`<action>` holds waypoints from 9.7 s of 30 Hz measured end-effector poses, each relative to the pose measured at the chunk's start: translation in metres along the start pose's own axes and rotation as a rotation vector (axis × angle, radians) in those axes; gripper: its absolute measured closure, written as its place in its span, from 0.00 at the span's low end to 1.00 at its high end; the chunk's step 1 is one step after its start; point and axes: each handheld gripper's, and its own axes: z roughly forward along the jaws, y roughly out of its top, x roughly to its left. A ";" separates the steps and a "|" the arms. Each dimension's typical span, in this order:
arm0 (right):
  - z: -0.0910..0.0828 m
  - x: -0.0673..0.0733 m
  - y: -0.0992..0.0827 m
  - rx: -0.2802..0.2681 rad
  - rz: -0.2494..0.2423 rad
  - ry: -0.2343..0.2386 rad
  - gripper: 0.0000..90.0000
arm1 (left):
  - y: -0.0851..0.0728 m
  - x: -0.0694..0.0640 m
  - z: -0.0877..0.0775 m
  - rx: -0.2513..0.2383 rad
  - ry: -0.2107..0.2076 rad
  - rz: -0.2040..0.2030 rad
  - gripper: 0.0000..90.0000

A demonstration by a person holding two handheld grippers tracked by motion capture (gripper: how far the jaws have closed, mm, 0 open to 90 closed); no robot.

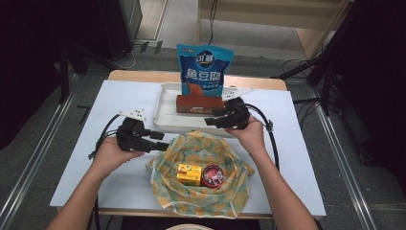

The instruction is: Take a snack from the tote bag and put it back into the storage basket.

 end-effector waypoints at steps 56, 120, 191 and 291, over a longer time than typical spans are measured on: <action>-0.020 -0.003 -0.029 0.010 0.028 -0.045 0.48 | 0.017 -0.053 0.012 0.030 -0.066 0.134 0.46; -0.017 -0.005 -0.031 -0.002 0.051 -0.039 0.46 | 0.004 -0.074 0.054 0.129 -0.133 0.249 0.57; -0.029 -0.004 -0.036 -0.042 0.070 -0.017 0.43 | 0.071 -0.053 -0.026 0.011 -0.076 0.189 0.57; -0.043 0.007 -0.053 -0.037 0.065 -0.063 0.43 | 0.093 0.066 -0.005 -0.099 0.197 0.103 0.57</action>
